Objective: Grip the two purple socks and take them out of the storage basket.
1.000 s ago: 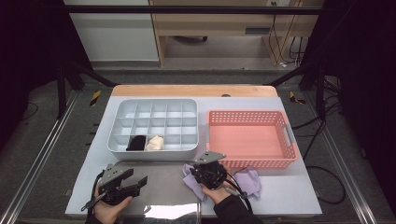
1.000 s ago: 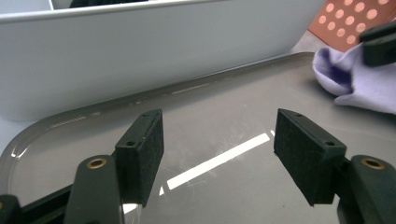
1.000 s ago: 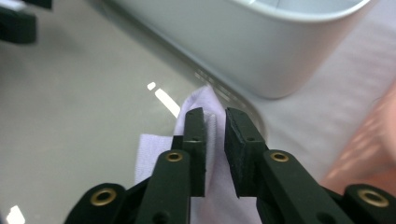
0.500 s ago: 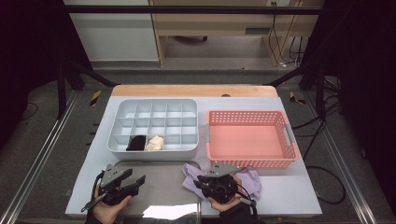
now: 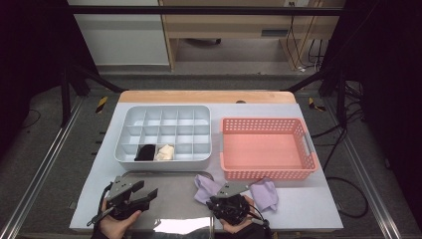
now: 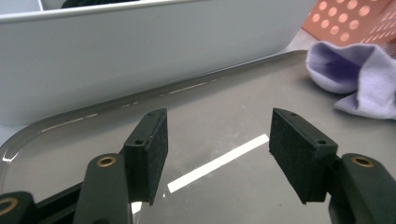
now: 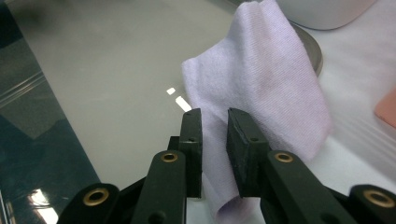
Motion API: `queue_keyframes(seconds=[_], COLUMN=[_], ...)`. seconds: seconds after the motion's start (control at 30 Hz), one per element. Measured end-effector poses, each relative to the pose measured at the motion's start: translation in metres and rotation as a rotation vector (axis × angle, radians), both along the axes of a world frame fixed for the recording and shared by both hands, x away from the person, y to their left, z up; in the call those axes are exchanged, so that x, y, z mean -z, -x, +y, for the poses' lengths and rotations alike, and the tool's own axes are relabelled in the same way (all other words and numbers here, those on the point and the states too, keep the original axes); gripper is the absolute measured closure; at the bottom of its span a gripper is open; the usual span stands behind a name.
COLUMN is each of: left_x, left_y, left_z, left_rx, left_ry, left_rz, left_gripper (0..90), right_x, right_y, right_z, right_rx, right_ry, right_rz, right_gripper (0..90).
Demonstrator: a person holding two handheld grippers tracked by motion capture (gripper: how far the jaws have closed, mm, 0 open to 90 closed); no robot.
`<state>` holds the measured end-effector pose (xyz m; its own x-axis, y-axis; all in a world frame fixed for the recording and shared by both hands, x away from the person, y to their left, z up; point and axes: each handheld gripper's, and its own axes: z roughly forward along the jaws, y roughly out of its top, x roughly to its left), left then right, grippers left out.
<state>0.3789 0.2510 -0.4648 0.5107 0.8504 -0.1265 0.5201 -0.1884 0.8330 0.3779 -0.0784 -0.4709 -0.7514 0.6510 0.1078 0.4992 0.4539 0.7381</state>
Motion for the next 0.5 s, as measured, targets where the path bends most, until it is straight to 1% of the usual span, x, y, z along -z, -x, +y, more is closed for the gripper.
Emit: queue_keyframes(seconds=[0.07,0.1,0.13,0.17,0.23,0.3,0.37,0.43,0.5], left_x=[-0.001,-0.001,-0.001,0.000,0.000,0.000,-0.001,-0.001,-0.001], left_y=[0.001,0.001,0.001,0.001,0.000,-0.001,0.000,-0.001,-0.001], left_z=[0.000,0.000,0.000,-0.001,0.000,0.001,0.001,0.002,0.001], left_rx=[0.004,0.004,0.003,-0.004,-0.005,-0.007,-0.008,-0.004,-0.003], left_ry=[0.004,0.007,0.011,0.007,0.006,0.022,0.024,0.029,0.028], left_rz=[-0.003,-0.004,-0.003,0.003,0.007,0.019,0.019,0.021,0.021], left_gripper=[37.0,36.9,36.9,36.1,35.7,35.0,35.0,35.4,35.8], right_x=[0.000,0.000,0.000,-0.001,-0.002,-0.004,-0.005,-0.009,-0.017], right_y=[0.000,0.000,0.000,-0.001,-0.002,-0.005,-0.005,-0.003,0.000], right_z=[0.001,0.002,0.002,0.003,0.004,0.005,0.005,0.004,0.004], right_rx=[0.005,0.011,0.011,0.030,0.034,0.039,0.034,0.019,-0.002], right_ry=[0.006,0.019,0.019,0.040,0.040,0.040,0.038,0.012,-0.030], right_rz=[-0.011,-0.019,-0.019,-0.015,-0.010,0.009,0.008,-0.001,-0.004], right_gripper=[79.2,82.7,82.7,87.5,88.1,89.1,89.1,89.1,89.0])
